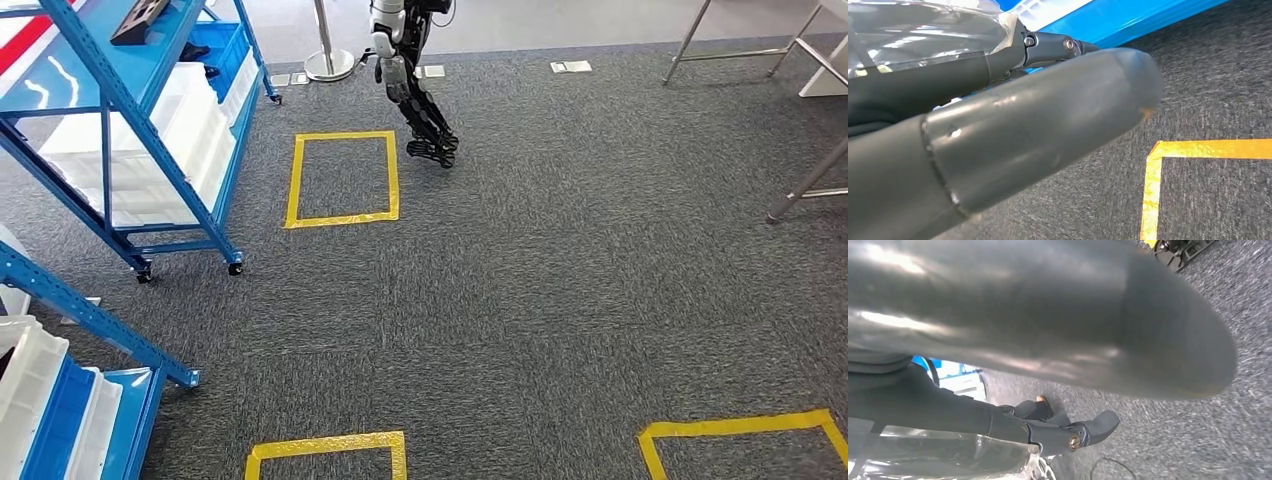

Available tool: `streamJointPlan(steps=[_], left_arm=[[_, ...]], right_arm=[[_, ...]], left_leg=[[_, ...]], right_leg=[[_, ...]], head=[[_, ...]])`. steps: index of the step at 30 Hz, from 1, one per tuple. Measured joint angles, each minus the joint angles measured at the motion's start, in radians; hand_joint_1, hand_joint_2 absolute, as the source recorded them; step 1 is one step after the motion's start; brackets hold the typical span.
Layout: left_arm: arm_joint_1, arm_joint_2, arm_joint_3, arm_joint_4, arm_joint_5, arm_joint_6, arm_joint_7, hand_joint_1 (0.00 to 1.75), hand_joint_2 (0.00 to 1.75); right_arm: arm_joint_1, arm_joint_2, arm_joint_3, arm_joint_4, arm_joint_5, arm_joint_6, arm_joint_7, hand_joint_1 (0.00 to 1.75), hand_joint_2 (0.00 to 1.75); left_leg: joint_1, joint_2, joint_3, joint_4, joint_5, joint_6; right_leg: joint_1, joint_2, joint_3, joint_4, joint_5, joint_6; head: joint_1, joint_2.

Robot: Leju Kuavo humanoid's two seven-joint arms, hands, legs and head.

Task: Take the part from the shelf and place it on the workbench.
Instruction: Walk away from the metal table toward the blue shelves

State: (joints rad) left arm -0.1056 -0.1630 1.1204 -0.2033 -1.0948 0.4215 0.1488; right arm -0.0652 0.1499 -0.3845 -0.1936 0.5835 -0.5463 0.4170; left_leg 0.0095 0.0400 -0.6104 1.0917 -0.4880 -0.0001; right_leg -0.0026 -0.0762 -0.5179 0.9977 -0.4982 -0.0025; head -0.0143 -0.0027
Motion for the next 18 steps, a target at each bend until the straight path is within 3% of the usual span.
streamJointPlan(steps=[2,5,7,9,11,12,13,15,16,18], left_arm=[[-0.003,0.000,0.000,0.000,0.001,0.000,0.000,0.00,0.00],[-0.004,0.000,0.000,0.000,0.007,0.001,0.000,0.00,0.00],[-0.004,0.000,0.000,0.000,0.012,0.002,-0.001,0.00,0.00],[-0.005,0.000,0.000,0.000,0.017,0.004,-0.003,0.00,0.00],[-0.005,0.000,0.001,0.000,0.021,0.005,-0.004,0.00,0.00],[-0.004,-0.001,0.001,0.000,0.024,0.006,-0.004,0.00,0.00],[-0.003,-0.001,0.002,0.000,0.026,0.007,-0.005,0.00,0.00],[-0.002,-0.002,0.002,0.000,0.029,0.009,-0.005,0.00,0.00],[-0.002,-0.002,0.002,0.000,0.029,0.010,-0.005,0.00,0.00],[-0.001,-0.001,0.003,0.000,0.030,0.012,-0.006,0.00,0.00]], right_arm=[[-0.001,0.001,0.000,0.000,0.000,0.000,0.000,0.00,0.00],[-0.004,0.002,0.000,0.000,0.003,0.000,0.000,0.00,0.00],[-0.004,0.003,0.000,-0.001,0.005,0.000,-0.001,0.00,0.00],[-0.001,0.003,0.000,-0.001,0.008,0.000,-0.002,0.00,0.00],[0.003,0.003,0.000,-0.001,0.011,0.000,-0.004,0.00,0.00],[0.004,0.003,0.000,-0.001,0.012,0.000,-0.006,0.00,0.00],[0.004,0.002,0.000,-0.001,0.013,0.000,-0.008,0.00,0.00],[0.003,0.002,0.000,0.000,0.016,0.000,-0.012,0.00,0.00],[0.002,0.002,0.000,0.000,0.018,0.001,-0.013,0.00,0.00],[0.001,0.002,0.000,0.000,0.019,0.001,-0.014,0.00,0.00]], left_leg=[[-0.006,0.028,0.038,-0.071,0.018,0.009],[-0.009,0.005,0.038,-0.082,0.023,0.024],[-0.005,-0.015,0.042,-0.093,0.033,0.038],[-0.004,-0.037,0.041,-0.097,0.039,0.046],[-0.004,-0.062,0.037,-0.096,0.042,0.049],[-0.004,-0.076,0.037,-0.096,0.042,0.049],[-0.004,-0.089,0.037,-0.095,0.042,0.048],[-0.002,-0.114,0.036,-0.090,0.042,0.041],[-0.003,-0.125,0.035,-0.085,0.040,0.036],[-0.004,-0.140,0.031,-0.080,0.036,0.023]], right_leg=[[0.006,-0.013,0.003,0.000,-0.005,0.007],[0.006,-0.032,0.008,0.000,-0.010,0.021],[0.003,0.001,-0.007,0.040,-0.036,0.026],[-0.002,0.053,-0.063,0.161,-0.095,0.020],[-0.007,0.069,-0.122,0.280,-0.138,0.020],[-0.009,0.071,-0.129,0.292,-0.134,0.027],[-0.012,0.074,-0.117,0.264,-0.115,0.037],[-0.022,0.096,-0.056,0.129,-0.055,0.059],[-0.025,0.109,-0.030,0.069,-0.032,0.062],[-0.024,0.123,-0.009,0.014,-0.015,0.055]], head=[[0.002,0.000],[0.004,0.000],[0.006,0.000],[0.008,0.000],[0.008,0.000],[0.009,0.000],[0.009,0.000],[0.009,0.000],[0.010,0.000],[0.010,0.000]])
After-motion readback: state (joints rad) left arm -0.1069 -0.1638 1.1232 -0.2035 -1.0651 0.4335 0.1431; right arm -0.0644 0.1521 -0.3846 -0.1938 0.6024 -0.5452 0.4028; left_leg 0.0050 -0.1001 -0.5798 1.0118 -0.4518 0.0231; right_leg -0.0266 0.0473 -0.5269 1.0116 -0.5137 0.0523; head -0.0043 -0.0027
